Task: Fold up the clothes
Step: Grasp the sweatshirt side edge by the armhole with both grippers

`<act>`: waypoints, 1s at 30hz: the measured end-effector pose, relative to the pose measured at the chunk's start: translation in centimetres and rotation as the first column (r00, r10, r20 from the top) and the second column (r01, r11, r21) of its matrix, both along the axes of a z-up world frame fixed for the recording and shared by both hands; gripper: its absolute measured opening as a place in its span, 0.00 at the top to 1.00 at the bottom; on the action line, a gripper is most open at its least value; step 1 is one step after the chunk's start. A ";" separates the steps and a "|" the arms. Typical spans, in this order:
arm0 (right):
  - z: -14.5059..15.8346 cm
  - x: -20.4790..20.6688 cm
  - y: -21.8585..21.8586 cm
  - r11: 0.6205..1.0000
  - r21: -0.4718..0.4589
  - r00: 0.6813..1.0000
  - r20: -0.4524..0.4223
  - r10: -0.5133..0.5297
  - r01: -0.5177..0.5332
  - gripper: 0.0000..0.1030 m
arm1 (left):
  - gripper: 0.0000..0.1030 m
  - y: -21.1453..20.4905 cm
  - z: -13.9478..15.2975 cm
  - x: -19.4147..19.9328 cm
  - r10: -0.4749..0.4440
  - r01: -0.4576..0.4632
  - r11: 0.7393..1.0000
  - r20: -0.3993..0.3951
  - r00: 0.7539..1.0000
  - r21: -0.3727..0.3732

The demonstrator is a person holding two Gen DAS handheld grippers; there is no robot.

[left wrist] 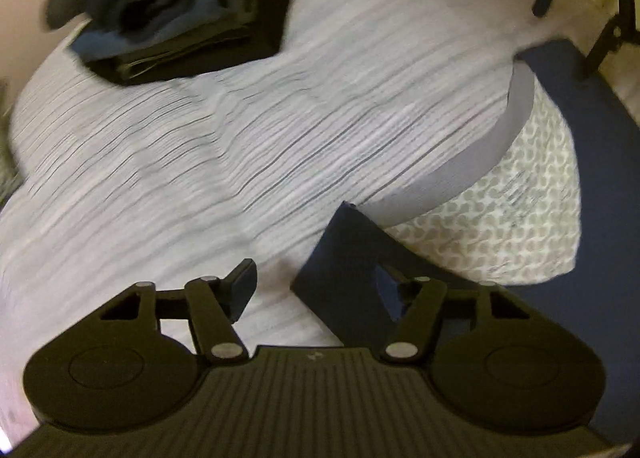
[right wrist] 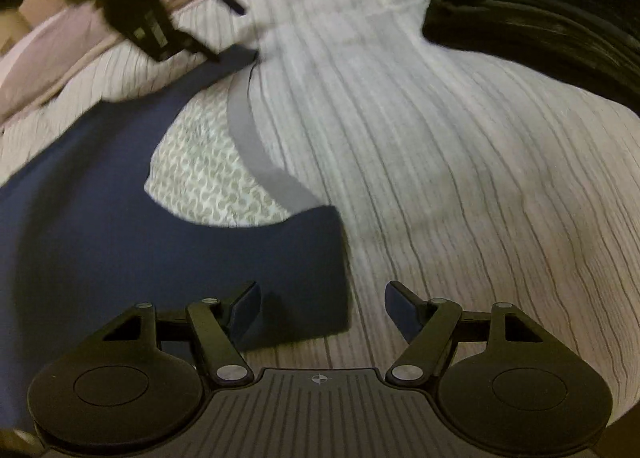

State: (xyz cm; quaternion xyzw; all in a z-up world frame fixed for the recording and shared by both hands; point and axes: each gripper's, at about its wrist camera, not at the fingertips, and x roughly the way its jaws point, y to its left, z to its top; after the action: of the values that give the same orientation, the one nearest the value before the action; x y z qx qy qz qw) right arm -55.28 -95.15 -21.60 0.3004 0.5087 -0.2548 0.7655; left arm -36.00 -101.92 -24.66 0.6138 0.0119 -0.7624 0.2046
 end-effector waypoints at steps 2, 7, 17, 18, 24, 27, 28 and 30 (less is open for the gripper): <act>-0.4 -0.2 -0.2 1.000 0.021 1.000 0.013 -0.016 0.015 0.30 | 0.46 -0.8 -0.9 -0.5 -0.066 0.066 0.997 0.015 0.998 0.027; -1.2 -1.2 -1.2 0.994 0.075 0.995 0.051 -0.081 0.077 0.39 | 0.54 -2.2 -2.7 -1.5 -0.212 0.205 0.971 0.038 0.977 0.125; -1.8 -2.0 -2.9 0.979 0.145 0.982 0.101 -0.159 0.143 0.45 | 0.84 -4.2 -3.9 -2.1 -0.301 0.275 0.917 0.049 0.952 0.287; -1.9 -2.0 -2.9 0.977 0.152 0.981 0.103 -0.165 0.149 0.45 | 0.88 -4.2 -3.9 -2.0 -0.303 0.276 0.918 0.052 0.952 0.284; -2.3 -2.3 -3.3 0.961 0.203 0.970 0.119 -0.214 0.188 0.64 | 0.99 -3.2 -3.1 -1.3 -0.302 0.280 0.931 0.064 0.951 0.233; -2.2 -2.2 -3.2 0.953 0.233 0.965 0.127 -0.229 0.195 0.89 | 0.99 -2.3 -2.5 -0.7 -0.311 0.292 0.933 0.063 0.948 0.209; -1.9 -2.1 -3.0 0.954 0.227 0.966 0.126 -0.227 0.195 0.98 | 0.99 -2.1 -2.3 -0.5 -0.306 0.289 0.937 0.062 0.950 0.196; -1.3 -1.9 -2.8 0.958 0.209 0.966 0.123 -0.225 0.197 0.98 | 0.99 -1.8 -1.9 0.1 -0.291 0.278 0.946 0.058 0.955 0.169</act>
State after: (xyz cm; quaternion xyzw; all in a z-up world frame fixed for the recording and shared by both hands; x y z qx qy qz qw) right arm -57.19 -97.91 -22.89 0.4444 0.4388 -0.2616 0.7359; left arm -35.91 -103.67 -26.52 0.6543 -0.0246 -0.7546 0.0434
